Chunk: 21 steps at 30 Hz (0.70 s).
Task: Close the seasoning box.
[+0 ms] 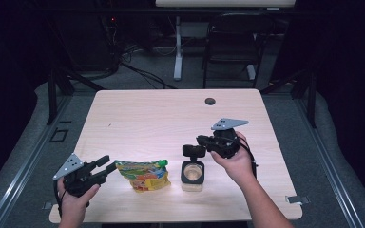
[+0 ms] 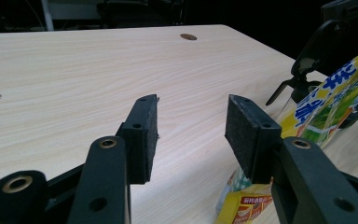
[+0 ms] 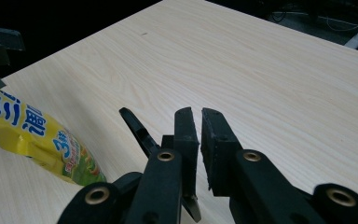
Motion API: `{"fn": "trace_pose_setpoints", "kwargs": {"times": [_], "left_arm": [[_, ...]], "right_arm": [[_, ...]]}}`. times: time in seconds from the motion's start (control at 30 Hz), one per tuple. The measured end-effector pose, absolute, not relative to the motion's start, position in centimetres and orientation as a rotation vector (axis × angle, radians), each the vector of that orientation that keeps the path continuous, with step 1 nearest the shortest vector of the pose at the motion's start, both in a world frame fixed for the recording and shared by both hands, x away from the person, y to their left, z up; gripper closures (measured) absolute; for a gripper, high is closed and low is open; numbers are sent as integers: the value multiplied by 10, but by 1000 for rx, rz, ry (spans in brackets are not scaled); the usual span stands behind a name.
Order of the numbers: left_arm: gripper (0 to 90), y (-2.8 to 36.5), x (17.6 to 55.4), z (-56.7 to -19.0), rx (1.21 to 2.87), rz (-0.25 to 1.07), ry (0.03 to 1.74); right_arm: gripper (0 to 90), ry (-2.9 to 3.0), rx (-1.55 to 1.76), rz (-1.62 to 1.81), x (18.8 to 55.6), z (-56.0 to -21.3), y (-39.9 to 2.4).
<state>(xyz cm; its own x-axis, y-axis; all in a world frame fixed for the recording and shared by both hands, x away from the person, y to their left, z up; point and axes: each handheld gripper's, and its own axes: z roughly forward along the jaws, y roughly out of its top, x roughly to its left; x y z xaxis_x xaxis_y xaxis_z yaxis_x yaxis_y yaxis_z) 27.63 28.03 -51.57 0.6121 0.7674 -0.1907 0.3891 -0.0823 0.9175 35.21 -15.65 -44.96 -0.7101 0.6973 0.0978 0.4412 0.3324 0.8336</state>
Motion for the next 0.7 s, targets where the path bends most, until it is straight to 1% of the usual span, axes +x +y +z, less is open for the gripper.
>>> {"fn": "trace_pose_setpoints", "kwargs": {"times": [0.7], "left_arm": [[543,280,276,-516,1696,412,961]], "right_arm": [[837,2338,1004,1320,346,-452,-154]]}}
